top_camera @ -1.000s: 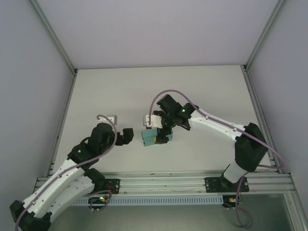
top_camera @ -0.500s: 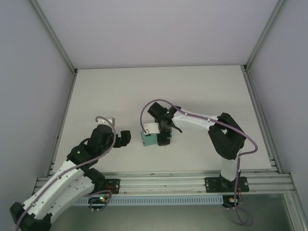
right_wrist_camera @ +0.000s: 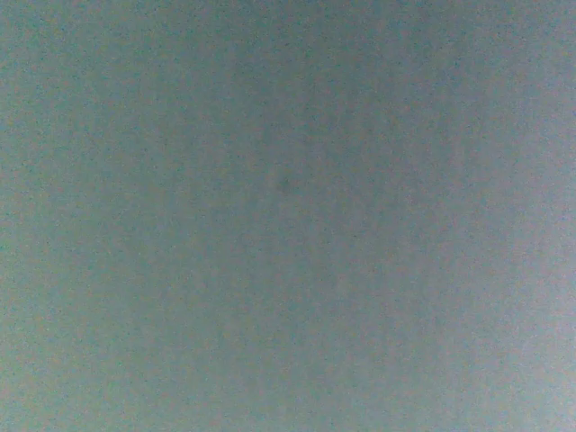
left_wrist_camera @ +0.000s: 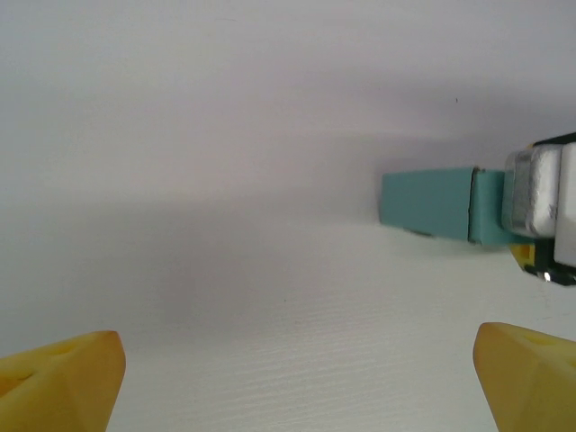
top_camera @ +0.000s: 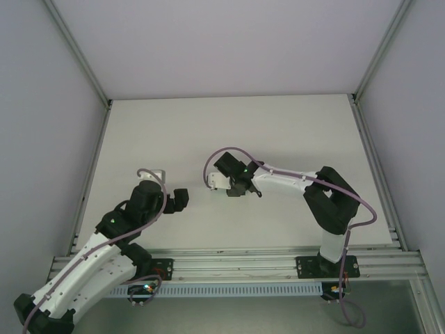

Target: Assemble paper box

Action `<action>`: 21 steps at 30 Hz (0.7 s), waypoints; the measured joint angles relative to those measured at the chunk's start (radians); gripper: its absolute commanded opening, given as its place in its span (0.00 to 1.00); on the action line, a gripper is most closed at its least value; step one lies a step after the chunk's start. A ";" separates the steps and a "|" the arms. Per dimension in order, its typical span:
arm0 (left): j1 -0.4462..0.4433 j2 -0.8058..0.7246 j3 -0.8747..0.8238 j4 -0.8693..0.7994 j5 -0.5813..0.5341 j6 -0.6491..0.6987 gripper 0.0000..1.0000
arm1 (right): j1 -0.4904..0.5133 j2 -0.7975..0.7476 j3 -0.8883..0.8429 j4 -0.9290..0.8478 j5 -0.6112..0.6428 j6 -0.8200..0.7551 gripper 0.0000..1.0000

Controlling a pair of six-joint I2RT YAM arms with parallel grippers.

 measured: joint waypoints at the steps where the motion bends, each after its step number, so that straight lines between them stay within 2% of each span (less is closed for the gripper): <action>1: 0.000 -0.002 0.000 0.000 0.000 0.000 1.00 | 0.000 0.000 -0.009 0.031 0.046 0.000 0.22; 6: 0.006 -0.005 0.000 0.001 0.000 0.000 1.00 | -0.017 0.024 -0.055 0.270 0.240 -0.033 0.27; 12: 0.006 -0.005 0.000 0.004 0.001 0.000 1.00 | -0.042 0.077 -0.150 0.516 0.277 -0.144 0.41; 13: 0.006 -0.005 0.000 0.005 0.001 0.000 1.00 | -0.044 0.079 -0.166 0.529 0.273 -0.156 0.45; 16: 0.006 -0.005 0.000 0.005 0.001 0.000 1.00 | -0.046 0.077 -0.187 0.566 0.254 -0.191 0.67; 21: 0.006 -0.005 0.000 0.005 0.001 0.000 1.00 | -0.046 0.032 -0.207 0.521 0.198 -0.200 0.97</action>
